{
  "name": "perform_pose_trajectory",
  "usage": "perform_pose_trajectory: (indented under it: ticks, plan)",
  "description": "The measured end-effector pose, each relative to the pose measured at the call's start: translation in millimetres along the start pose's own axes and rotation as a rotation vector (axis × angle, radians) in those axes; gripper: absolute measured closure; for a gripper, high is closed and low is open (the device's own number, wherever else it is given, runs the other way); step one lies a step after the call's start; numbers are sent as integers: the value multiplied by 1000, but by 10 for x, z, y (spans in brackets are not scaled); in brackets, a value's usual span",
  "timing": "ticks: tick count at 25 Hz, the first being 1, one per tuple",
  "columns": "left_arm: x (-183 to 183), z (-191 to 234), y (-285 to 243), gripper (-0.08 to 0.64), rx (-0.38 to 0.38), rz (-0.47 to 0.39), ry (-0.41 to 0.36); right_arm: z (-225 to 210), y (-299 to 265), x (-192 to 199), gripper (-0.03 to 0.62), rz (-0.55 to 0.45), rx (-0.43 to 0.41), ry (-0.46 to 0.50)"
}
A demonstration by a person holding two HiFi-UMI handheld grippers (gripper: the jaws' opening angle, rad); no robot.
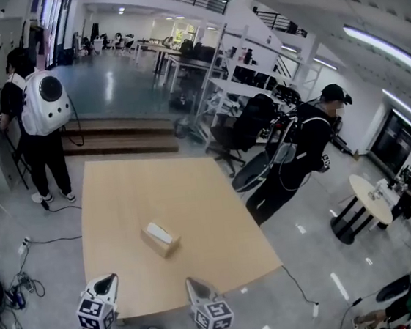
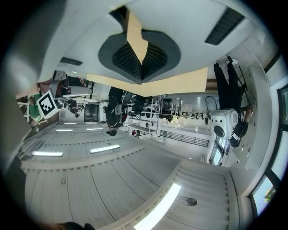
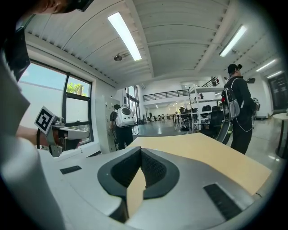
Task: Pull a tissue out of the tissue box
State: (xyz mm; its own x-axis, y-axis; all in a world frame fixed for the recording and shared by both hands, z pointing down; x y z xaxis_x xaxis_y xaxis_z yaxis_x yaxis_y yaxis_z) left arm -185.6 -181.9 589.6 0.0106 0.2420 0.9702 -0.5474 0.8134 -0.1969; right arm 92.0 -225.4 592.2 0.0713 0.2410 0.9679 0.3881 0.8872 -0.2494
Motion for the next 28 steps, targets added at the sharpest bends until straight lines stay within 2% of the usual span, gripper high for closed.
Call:
perform_pose_trajectory:
  ticks: [7, 17, 28]
  plan:
    - [-68, 269, -425, 552, -19, 20, 17, -165, -614, 15, 582, 55, -59, 20]
    - [203, 628, -792, 552, -16, 69, 82, -212, -1337, 206, 581, 129, -75, 67]
    - [215, 730, -949, 552, -37, 86, 113, -290, -1666, 162, 581, 153, -81, 71]
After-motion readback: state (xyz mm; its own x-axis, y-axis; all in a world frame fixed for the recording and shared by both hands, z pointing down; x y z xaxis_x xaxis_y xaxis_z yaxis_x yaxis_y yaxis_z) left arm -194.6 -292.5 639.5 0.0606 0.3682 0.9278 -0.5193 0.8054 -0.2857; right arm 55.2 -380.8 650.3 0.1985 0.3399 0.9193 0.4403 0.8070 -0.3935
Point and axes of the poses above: the fingertips, and each gripper's own axes: y backward along the fingers, z to its left, x out of its underside, the point moved 6 cm from there along y, backward along the fingers, and after that the axes turned 14 degrees about x, right-handed, at the moved point
